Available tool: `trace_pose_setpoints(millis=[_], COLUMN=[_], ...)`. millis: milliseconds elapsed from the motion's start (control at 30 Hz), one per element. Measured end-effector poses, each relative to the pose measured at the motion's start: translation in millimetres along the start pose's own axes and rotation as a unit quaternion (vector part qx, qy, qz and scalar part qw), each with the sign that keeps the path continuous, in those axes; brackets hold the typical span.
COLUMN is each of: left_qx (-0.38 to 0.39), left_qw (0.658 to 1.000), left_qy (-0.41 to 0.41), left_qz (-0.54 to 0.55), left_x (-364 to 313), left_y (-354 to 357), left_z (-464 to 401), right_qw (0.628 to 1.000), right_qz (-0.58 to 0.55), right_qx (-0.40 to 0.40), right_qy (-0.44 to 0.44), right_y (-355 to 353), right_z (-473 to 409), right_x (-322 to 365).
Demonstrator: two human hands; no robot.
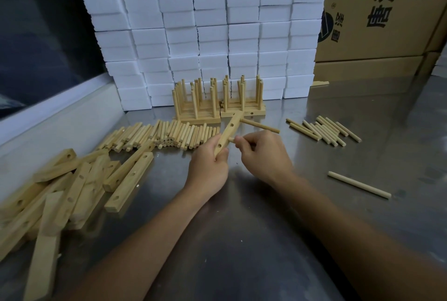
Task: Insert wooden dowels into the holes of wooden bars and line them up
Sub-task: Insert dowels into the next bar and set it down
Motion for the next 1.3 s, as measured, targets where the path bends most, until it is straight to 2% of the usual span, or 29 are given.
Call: trace_pose_setpoints(millis=[167,233,300,467,733,1000,1167,1300], left_qx=[-0.044,-0.063,-0.073,-0.058,-0.053,-0.049,-0.054,-0.061], left_qw=[0.992,0.979,0.965,0.949,0.937,0.935,0.935,0.933], left_qy=[-0.081,-0.131,-0.168,-0.190,-0.196,-0.196,-0.198,-0.201], left_qz=[0.091,0.146,0.187,0.243,0.283,0.291,0.288,0.291], left_x=[13.6,22.0,27.0,25.8,27.4,27.6,28.0,28.9], left_y=[-9.0,-12.7,-14.0,-12.5,-12.5,-11.5,-12.0,-12.3], left_z=[-3.6,-3.6,-3.5,-3.0,-3.9,-4.5,-5.1,-5.0], right_qw=[0.992,0.989,0.987,0.960,0.916,0.925,0.941,0.948], right_qz=[0.043,0.041,0.077,0.252,0.331,0.307,0.278,0.276], right_qx=[-0.093,-0.131,-0.144,-0.088,0.050,-0.059,-0.058,-0.003], right_qy=[-0.067,-0.059,-0.016,0.090,0.220,0.215,0.184,0.161], right_y=[-26.0,-37.7,-45.7,-60.7,-58.0,-75.4,-71.8,-59.3], right_z=[1.4,-0.9,-5.3,-12.5,-12.7,-11.0,-13.0,-16.8], right_x=[6.4,0.6,-14.6,-59.3,-105.1,-96.1,-85.5,-82.0])
Point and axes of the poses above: each hand's wrist, its own z-axis away from the middle knuckle, its own y-axis out of the palm, x = y × z, the point moved 7 cm from there along -z, towards the middle knuckle, and after that the axes turned 2 degrees about z, right-handed, at the moved point
